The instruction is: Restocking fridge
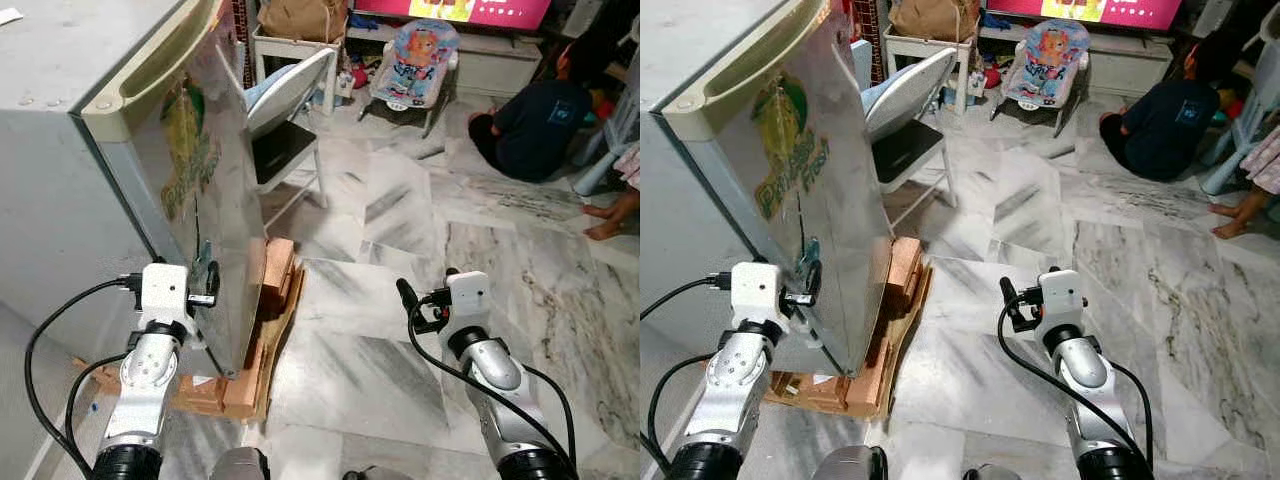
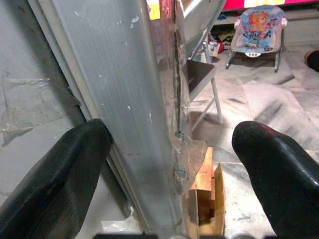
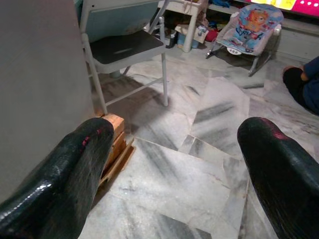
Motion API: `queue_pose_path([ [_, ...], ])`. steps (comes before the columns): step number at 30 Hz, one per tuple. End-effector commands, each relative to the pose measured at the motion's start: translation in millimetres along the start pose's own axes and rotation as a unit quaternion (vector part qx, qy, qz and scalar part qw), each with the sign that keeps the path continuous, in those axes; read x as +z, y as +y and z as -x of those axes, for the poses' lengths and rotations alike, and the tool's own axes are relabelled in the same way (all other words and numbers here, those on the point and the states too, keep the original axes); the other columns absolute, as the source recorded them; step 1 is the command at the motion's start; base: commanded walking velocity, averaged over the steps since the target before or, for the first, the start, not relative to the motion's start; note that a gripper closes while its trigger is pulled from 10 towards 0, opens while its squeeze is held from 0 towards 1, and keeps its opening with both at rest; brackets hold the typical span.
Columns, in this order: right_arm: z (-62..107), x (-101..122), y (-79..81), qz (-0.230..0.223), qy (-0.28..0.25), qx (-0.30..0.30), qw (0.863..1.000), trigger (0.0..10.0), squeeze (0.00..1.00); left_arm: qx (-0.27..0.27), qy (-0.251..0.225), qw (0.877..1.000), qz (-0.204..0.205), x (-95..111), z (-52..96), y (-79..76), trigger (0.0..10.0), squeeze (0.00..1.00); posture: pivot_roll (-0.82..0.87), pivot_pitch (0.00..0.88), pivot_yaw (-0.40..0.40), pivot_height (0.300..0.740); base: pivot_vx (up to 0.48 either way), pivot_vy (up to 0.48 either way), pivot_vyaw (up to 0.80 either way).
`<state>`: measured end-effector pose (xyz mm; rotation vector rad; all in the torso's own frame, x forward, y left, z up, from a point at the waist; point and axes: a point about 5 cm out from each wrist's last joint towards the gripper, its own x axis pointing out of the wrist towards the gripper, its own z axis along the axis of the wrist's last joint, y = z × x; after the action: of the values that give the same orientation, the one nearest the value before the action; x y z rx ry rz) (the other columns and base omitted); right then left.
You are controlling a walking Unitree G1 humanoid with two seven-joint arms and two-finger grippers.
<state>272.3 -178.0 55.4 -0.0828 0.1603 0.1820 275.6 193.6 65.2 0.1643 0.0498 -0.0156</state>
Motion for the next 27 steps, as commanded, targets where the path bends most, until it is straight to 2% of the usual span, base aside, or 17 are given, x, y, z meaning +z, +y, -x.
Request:
queue_pose_path([
  [1,-1.4,-0.8,-0.4,0.003,0.007,-0.003,1.000,10.0,0.00,-0.028,-0.006,1.000,-0.008,6.0,-6.1,-10.3,10.0,0.00,0.03,0.072,-0.032,0.740,0.000,0.000,0.00],
  [5,0.0,-4.8,0.3,0.007,0.024,0.006,1.000,10.0,0.00,-0.021,0.001,1.000,-0.012,4.0,-10.7,-9.2,10.0,0.00,0.02,0.085,-0.024,0.740,0.000,0.000,0.00],
  [7,3.1,-15.9,-2.0,0.010,0.063,0.011,0.998,10.0,0.00,-0.021,-0.001,1.000,-0.013,7.0,-16.2,-10.2,10.0,0.00,0.03,0.085,-0.026,0.740,0.000,0.000,0.00],
  [11,15.6,-44.0,-11.9,0.034,0.167,0.029,0.985,10.0,0.00,-0.050,-0.038,0.998,-0.023,36.2,-36.6,-22.9,10.0,0.00,0.03,0.075,-0.026,0.740,0.000,0.000,0.00],
  [12,15.6,-44.0,-11.9,0.034,0.167,0.029,0.985,10.0,0.00,-0.050,-0.038,0.998,-0.023,36.2,-36.6,-22.9,10.0,0.00,0.03,0.075,-0.026,0.740,0.000,0.000,0.00],
  [13,19.1,-49.9,-15.7,0.035,0.184,0.029,0.982,10.0,0.00,-0.076,-0.055,0.994,-0.057,47.8,-41.8,-32.7,10.0,0.00,0.03,0.071,-0.027,0.740,0.000,0.000,0.00],
  [14,25.4,-59.6,-20.8,0.043,0.215,0.035,0.975,10.0,0.00,-0.176,-0.106,0.976,-0.075,77.2,-43.2,-72.1,10.0,0.00,0.03,0.071,-0.027,0.740,0.000,0.000,0.00],
  [15,27.1,-61.9,-22.0,0.045,0.221,0.036,0.974,10.0,0.00,-0.222,-0.128,0.964,-0.070,89.7,-39.4,-93.0,10.0,0.00,0.03,0.067,-0.027,0.740,0.000,0.000,0.00],
  [16,27.1,-61.9,-22.0,0.045,0.221,0.036,0.974,10.0,0.00,-0.222,-0.128,0.964,-0.070,89.7,-39.4,-93.0,10.0,0.00,0.03,0.067,-0.027,0.740,0.000,0.000,0.00],
  [17,29.0,-65.8,-22.2,0.049,0.229,0.040,0.971,10.0,0.00,-0.309,-0.158,0.936,-0.050,106.6,-25.1,-132.3,10.0,0.00,0.03,0.065,-0.027,0.740,0.000,0.000,0.00],
  [19,27.4,-62.0,-19.4,0.048,0.214,0.045,0.975,10.0,0.00,-0.388,-0.172,0.905,-0.023,115.9,-6.9,-165.0,10.0,0.00,0.03,0.062,-0.021,0.740,0.000,0.000,0.00],
  [20,25.8,-58.6,-18.0,0.046,0.202,0.045,0.977,10.0,0.00,-0.407,-0.172,0.897,-0.011,117.4,-2.0,-172.6,10.0,0.00,0.03,0.062,-0.020,0.740,0.000,0.000,0.00],
  [21,24.8,-56.5,-17.2,0.050,0.197,0.046,0.978,10.0,0.00,-0.411,-0.169,0.896,0.005,117.9,-0.5,-176.1,10.0,0.00,0.03,0.062,-0.020,0.740,0.000,0.000,0.00],
  [23,24.9,-58.5,-15.7,0.045,0.206,0.045,0.976,10.0,0.00,-0.346,-0.149,0.926,0.011,111.1,-16.9,-158.6,10.0,0.00,0.02,0.061,-0.015,0.740,0.000,0.000,0.00],
  [24,24.9,-58.5,-15.7,0.045,0.206,0.045,0.976,10.0,0.00,-0.346,-0.149,0.926,0.011,111.1,-16.9,-158.6,10.0,0.00,0.02,0.061,-0.015,0.740,0.000,0.000,0.00],
  [25,25.3,-60.7,-15.4,0.041,0.213,0.044,0.975,10.0,0.00,-0.314,-0.142,0.939,0.009,108.7,-24.1,-145.7,10.0,0.00,0.03,0.060,-0.016,0.740,0.000,0.000,0.00],
  [27,25.2,-61.2,-15.3,0.038,0.214,0.043,0.975,10.0,0.00,-0.298,-0.139,0.944,0.008,108.2,-27.1,-138.3,10.0,0.00,0.03,0.061,-0.016,0.740,0.000,0.000,0.00],
])
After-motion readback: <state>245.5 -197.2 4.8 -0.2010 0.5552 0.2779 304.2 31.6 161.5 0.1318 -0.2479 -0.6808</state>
